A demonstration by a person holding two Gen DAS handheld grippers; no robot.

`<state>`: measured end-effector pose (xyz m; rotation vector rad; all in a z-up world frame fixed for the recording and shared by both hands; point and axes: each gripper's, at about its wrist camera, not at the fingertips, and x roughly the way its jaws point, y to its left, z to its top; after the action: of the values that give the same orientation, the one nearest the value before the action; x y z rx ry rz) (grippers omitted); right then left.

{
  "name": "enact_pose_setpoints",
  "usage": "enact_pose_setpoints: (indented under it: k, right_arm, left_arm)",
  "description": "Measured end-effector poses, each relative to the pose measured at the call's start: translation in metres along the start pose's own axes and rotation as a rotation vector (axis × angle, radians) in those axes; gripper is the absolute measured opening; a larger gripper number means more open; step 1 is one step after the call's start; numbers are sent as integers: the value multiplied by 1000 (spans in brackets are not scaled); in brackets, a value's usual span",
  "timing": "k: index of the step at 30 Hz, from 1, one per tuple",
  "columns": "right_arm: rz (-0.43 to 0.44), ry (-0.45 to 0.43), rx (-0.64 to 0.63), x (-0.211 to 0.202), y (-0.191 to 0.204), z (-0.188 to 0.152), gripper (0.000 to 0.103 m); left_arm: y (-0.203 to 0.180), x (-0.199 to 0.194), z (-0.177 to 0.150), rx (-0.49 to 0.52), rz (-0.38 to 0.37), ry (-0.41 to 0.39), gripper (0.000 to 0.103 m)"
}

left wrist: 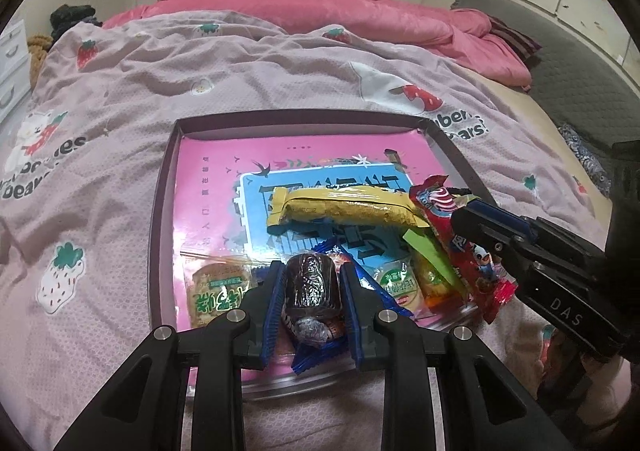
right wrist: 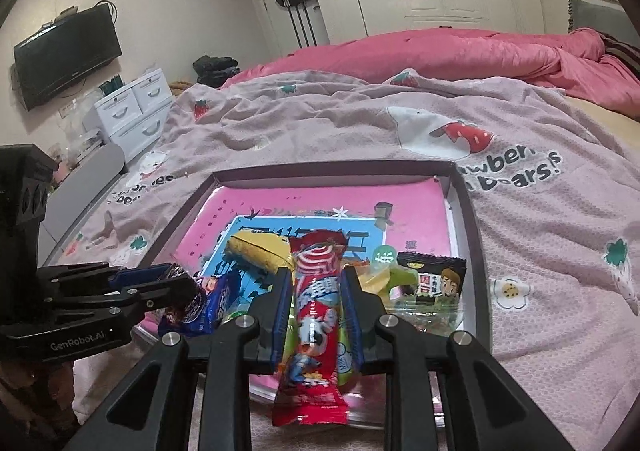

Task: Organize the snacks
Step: 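Carry the chocolate piece over the tray with the left gripper while the right carries the candy bar, then lower and release the chocolate with the left gripper while the right releases the candy bar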

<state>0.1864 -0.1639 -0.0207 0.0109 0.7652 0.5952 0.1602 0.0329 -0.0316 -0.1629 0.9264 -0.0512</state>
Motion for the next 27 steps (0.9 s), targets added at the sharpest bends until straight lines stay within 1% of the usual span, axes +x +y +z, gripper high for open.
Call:
enact_pose_setpoints:
  k: [7,16,21,25,27]
  right_arm:
    - [-8,-19,2,-9,-1,1,26]
    - [-6,-21,2,-12,-3,1,26]
    - [-7,-19,0,-12,-2,0,26]
    - [-7,-16,1,-12,-2,0,27]
    - [-8,-15,3,-12,-3,-1,28]
  left_arm:
    - [-1,-2,1,7,-8,-8,28]
    - [-4,-5,1,11,-17,-14,29]
    - [-4,-6,1,9,-28,-11,37]
    - [-4,-6,1,9,-34,-9,39]
    - [-4,-6,1,7,-36,-12,42]
